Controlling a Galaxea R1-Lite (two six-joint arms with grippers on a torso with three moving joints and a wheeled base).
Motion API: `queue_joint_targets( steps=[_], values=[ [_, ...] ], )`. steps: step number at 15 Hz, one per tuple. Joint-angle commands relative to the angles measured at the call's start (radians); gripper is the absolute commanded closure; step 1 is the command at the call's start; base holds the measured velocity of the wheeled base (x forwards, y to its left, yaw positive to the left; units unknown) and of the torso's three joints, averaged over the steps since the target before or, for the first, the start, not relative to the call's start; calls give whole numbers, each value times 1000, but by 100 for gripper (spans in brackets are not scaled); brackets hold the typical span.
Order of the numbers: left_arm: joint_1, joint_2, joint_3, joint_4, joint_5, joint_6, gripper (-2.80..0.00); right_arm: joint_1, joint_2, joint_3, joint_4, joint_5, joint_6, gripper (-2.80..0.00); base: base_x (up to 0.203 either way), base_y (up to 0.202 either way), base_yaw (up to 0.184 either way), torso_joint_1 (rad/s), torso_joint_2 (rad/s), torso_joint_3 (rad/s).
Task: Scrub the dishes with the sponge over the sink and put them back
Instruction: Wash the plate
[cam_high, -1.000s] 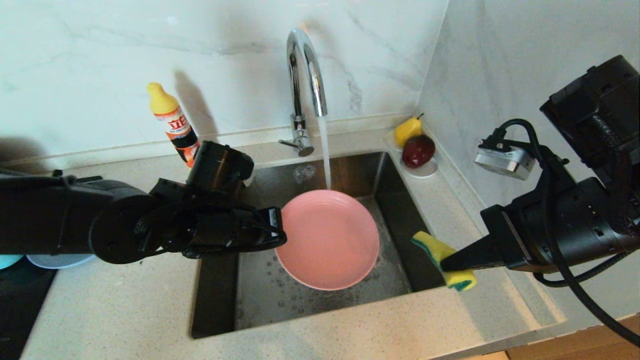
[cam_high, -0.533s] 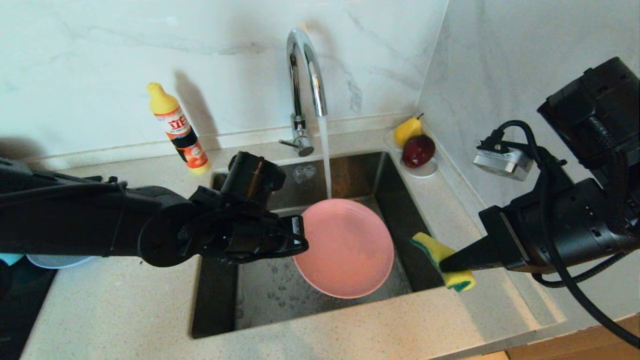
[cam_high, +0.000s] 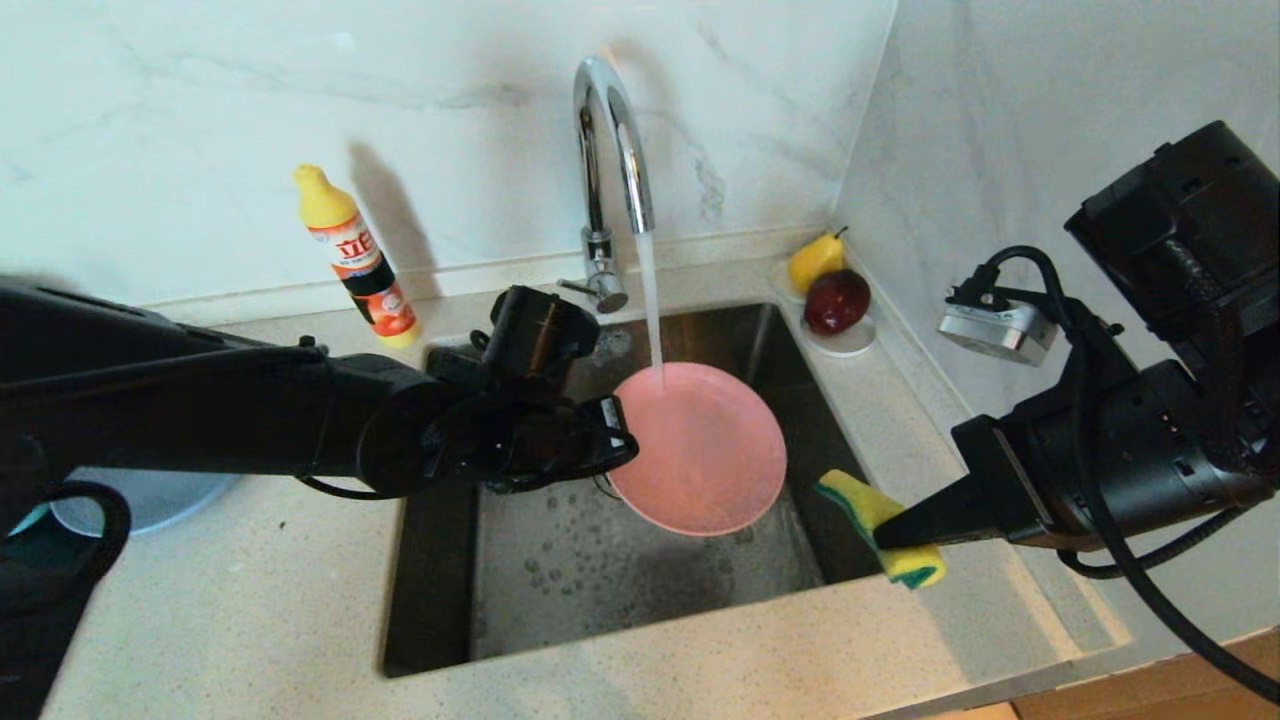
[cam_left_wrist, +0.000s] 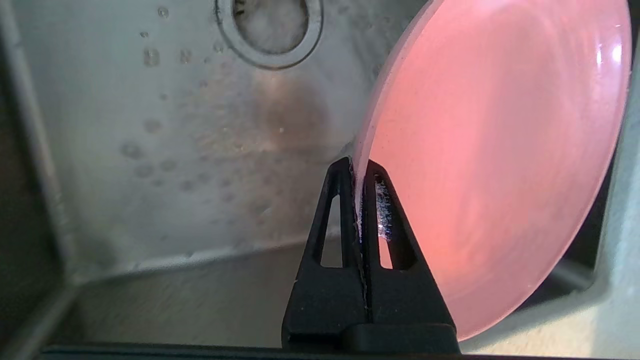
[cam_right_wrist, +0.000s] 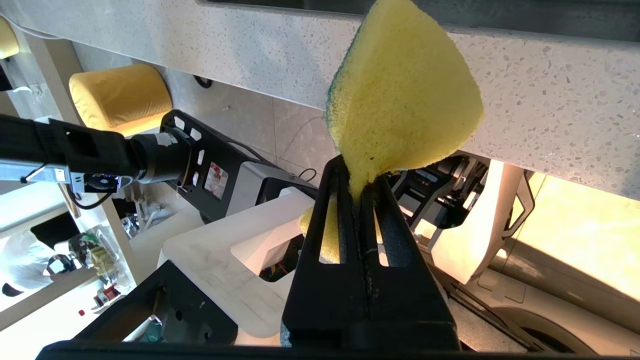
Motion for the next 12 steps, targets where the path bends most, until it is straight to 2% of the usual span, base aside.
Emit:
queue_joint_targets(
  steps=[1, 6, 12],
  values=[
    [1, 40, -47, -2, 1, -4, 0, 2, -2, -1, 4, 2, 3, 0, 0, 0, 0, 0, 0, 0],
    [7, 47, -88, 11, 2, -2, 0, 2, -7, -2, 4, 2, 3, 0, 0, 0, 0, 0, 0, 0],
    [108, -38, -19, 17, 4, 24, 0, 23, -6, -8, 4, 2, 3, 0, 0, 0, 0, 0, 0, 0]
  ],
)
